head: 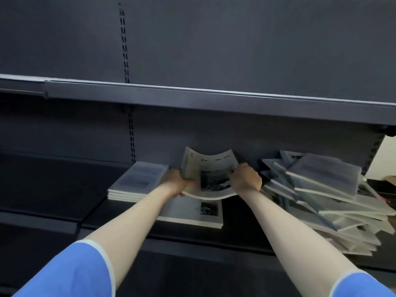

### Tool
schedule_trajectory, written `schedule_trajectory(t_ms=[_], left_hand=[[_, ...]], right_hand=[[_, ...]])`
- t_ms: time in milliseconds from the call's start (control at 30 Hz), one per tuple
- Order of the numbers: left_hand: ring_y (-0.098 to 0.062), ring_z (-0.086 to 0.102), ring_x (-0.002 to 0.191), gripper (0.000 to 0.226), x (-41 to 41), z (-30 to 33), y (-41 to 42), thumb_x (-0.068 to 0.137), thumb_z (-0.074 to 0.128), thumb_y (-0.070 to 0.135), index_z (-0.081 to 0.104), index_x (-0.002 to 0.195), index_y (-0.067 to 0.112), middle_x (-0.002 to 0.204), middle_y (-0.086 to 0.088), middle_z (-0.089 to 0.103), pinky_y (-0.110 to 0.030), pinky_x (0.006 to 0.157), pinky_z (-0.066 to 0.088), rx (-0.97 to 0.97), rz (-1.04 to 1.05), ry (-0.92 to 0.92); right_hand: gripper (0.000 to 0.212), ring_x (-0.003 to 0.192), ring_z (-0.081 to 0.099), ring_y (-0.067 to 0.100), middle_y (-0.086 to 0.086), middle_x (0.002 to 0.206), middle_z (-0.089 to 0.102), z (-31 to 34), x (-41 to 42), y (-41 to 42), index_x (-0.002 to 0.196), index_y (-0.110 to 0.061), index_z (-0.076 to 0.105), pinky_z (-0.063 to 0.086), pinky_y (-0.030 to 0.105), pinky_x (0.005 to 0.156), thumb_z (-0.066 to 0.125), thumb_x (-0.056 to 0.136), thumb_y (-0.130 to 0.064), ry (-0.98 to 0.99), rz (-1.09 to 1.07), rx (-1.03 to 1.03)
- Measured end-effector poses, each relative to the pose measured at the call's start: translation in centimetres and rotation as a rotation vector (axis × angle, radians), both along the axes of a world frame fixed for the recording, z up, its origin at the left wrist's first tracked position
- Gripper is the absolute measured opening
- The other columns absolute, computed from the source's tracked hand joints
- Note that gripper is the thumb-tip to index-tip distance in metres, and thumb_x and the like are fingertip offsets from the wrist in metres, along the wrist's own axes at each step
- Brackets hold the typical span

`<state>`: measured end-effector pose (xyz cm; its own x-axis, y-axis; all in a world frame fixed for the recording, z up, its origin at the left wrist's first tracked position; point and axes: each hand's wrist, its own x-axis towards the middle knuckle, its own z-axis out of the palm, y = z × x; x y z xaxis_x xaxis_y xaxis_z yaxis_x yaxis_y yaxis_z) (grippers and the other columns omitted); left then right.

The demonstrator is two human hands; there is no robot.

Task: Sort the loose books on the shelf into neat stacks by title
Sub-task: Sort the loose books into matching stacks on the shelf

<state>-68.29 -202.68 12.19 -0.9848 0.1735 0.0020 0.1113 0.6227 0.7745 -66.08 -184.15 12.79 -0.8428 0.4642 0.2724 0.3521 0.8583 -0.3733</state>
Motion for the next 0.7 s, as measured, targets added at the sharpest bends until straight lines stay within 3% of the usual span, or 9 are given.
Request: schedule_trajectory(t_ms=[200, 300, 400, 533, 700], left_hand=[[-0.011, 0.056, 0.072, 0.043, -0.7, -3.8, -2.0, 0.085, 0.064, 0.042, 0.051, 0.112, 0.010, 0.101, -0.002, 0.059, -0.024, 0.061, 0.046, -0.149, 0.026, -0.044], [-0.018, 0.057, 0.090, 0.053, -0.8, -5.5, -2.5, 0.083, 0.065, 0.045, 0.049, 0.120, 0.011, 0.116, -0.004, 0.060, -0.027, 0.071, 0.044, -0.233, 0.054, -0.039], [-0.022, 0.058, 0.101, 0.061, -0.6, -6.7, -2.9, 0.084, 0.060, 0.051, 0.044, 0.129, 0.013, 0.119, -0.003, 0.058, -0.029, 0.072, 0.044, -0.321, 0.068, -0.006], [-0.024, 0.058, 0.104, 0.066, -1.0, -7.4, -2.8, 0.084, 0.053, 0.061, 0.047, 0.126, 0.010, 0.121, -0.007, 0.055, -0.031, 0.071, 0.047, -0.443, 0.125, 0.028], [-0.031, 0.042, 0.125, 0.065, -1.5, -7.7, -2.6, 0.090, 0.044, 0.058, 0.044, 0.131, 0.008, 0.136, -0.014, 0.043, -0.038, 0.093, 0.046, -0.585, 0.141, 0.104]], right_hand=[[0.040, 0.109, 0.061, 0.028, 0.011, 0.121, 0.061, -4.4, -0.1, -1.9, 0.123, -0.004, 0.050, 0.046, 0.031, 0.075, 0.047, 0.098, -0.035, -0.107, -0.020, -0.070], [0.040, 0.108, 0.062, 0.027, 0.010, 0.120, 0.061, -6.5, 0.2, -2.4, 0.122, -0.005, 0.049, 0.045, 0.031, 0.073, 0.045, 0.099, -0.037, -0.151, -0.029, -0.092], [0.044, 0.106, 0.062, 0.027, 0.010, 0.119, 0.062, -8.0, 0.4, -2.6, 0.122, -0.007, 0.047, 0.044, 0.031, 0.070, 0.044, 0.098, -0.043, -0.181, -0.038, -0.116], [0.052, 0.112, 0.059, 0.028, 0.012, 0.128, 0.056, -8.9, 0.1, -2.7, 0.132, -0.006, 0.041, 0.044, 0.032, 0.072, 0.039, 0.099, -0.046, -0.209, -0.042, -0.115], [0.055, 0.110, 0.059, 0.028, 0.013, 0.128, 0.053, -9.4, -1.1, -3.3, 0.132, -0.005, 0.041, 0.044, 0.032, 0.069, 0.036, 0.099, -0.048, -0.235, -0.029, -0.067]])
